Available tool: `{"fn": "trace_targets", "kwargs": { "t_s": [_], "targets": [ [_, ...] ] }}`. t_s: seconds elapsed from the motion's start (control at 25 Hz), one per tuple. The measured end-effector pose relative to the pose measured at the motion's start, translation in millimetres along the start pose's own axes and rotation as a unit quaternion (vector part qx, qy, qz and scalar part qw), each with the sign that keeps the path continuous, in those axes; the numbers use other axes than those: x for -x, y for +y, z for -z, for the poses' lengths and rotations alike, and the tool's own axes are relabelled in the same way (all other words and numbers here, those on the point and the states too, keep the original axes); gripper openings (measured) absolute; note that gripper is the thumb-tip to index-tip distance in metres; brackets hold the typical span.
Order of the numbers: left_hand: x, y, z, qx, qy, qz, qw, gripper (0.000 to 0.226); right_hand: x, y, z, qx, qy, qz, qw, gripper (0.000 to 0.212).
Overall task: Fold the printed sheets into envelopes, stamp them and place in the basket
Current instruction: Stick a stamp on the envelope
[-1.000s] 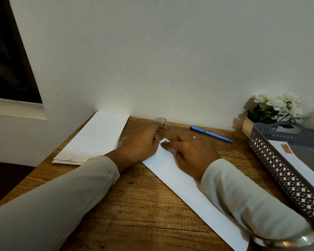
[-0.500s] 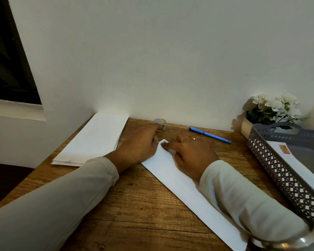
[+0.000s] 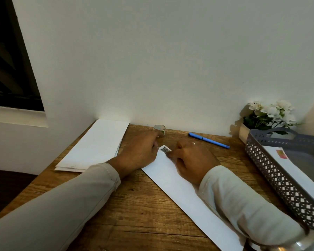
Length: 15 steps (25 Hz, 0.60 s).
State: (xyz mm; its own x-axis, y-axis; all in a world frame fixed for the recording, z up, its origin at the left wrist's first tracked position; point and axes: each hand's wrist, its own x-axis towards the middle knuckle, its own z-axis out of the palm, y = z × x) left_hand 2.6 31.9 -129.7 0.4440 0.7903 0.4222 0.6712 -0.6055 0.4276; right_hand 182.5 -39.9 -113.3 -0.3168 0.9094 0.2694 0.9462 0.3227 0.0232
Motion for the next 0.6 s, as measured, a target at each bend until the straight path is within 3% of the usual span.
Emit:
{"fn": "trace_targets", "kwargs": {
  "t_s": [0.08, 0.2, 0.36, 0.48, 0.6],
  "targets": [
    [0.1, 2.2, 1.6, -0.014, -0.010, 0.005, 1.000, 0.037, 0.6, 1.0, -0.8, -0.014, 0.004, 0.006, 1.000, 0.035],
    [-3.3, 6.3, 9.5, -0.106, -0.047, 0.003, 0.993, 0.009, 0.5, 3.9, -4.9, -0.051, -0.003, -0.014, 0.999, 0.034],
    [-11.8, 6.8, 27.9, -0.129, -0.166, 0.078, 0.975, 0.049, 1.0, 4.2, -3.7, -0.115, -0.004, -0.051, 0.992, 0.033],
    [-13.1, 6.9, 35.0, -0.069, -0.210, 0.111, 0.969, 0.043, 2.7, 5.0, -2.4, -0.146, 0.001, -0.075, 0.986, 0.016],
    [-9.6, 13.8, 37.3, -0.038, -0.213, 0.137, 0.967, 0.032, 4.7, 6.1, -1.3, -0.200, 0.000, -0.098, 0.975, 0.036]
  ]
}}
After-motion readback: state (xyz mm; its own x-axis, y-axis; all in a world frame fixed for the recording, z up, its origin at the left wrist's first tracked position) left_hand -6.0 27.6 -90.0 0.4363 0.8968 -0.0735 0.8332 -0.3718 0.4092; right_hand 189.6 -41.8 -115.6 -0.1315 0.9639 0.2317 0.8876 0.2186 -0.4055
